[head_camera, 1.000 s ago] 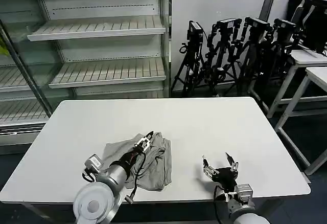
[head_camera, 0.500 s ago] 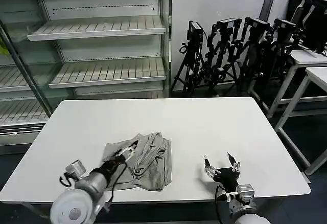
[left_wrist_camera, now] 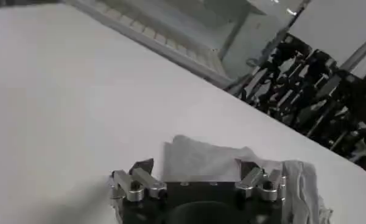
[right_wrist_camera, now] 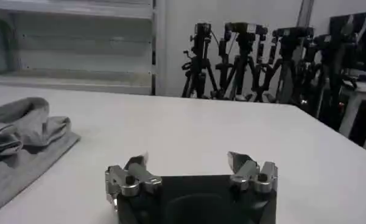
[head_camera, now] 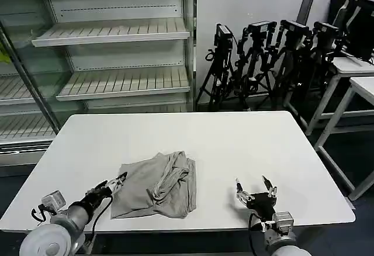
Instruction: Fold and organize the clothes.
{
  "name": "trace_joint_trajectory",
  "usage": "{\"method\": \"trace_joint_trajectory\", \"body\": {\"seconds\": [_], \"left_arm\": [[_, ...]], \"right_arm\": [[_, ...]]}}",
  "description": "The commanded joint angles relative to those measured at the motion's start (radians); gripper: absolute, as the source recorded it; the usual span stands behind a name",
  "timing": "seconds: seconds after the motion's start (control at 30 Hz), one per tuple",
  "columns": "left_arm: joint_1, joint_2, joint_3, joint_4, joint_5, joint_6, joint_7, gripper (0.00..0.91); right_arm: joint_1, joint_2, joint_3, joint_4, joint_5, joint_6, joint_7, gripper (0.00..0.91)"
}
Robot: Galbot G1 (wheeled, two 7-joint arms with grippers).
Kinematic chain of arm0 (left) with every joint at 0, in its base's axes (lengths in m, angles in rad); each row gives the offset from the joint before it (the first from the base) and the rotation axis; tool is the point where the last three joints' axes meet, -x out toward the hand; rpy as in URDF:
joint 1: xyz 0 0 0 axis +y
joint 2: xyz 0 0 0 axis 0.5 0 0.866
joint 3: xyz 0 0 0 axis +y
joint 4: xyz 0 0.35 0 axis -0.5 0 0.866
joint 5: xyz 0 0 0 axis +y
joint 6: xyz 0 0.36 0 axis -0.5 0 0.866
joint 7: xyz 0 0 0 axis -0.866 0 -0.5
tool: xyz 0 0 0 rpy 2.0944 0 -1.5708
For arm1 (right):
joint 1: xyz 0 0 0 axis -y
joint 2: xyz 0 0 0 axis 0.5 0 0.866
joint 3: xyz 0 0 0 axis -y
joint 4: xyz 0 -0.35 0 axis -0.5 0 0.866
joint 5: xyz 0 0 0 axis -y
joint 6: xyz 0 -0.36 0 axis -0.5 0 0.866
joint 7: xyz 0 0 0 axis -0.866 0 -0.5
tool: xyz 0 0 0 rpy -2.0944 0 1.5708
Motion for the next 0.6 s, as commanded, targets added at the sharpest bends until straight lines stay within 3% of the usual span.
{"method": "trace_joint_trajectory", "body": {"seconds": [0.03,0.5,0.53,0.57,0.6], "left_arm": [[0.018,-0.019,-0.006,0.045,-0.172,0.01,0.04,0.907],[-0.057,-0.118,0.089,0.172,-0.123,0.007,0.113,0.907],[-0.059,-0.123,0.089,0.169,-0.125,0.007,0.114,0.836],[-0.062,-0.127,0.09,0.165,-0.13,0.007,0.115,0.836],[-0.064,-0.131,0.09,0.161,-0.134,0.007,0.116,0.272]], "right_arm": [[-0.01,-0.003,0.007,0.007,0.001,0.001,0.0,0.907],[-0.046,-0.03,0.045,0.051,0.015,-0.003,0.001,0.907],[-0.047,-0.033,0.047,0.054,0.016,-0.003,0.001,0.907],[-0.048,-0.035,0.049,0.055,0.017,-0.003,0.001,0.907],[-0.049,-0.036,0.052,0.057,0.018,-0.003,0.0,0.907]]}}
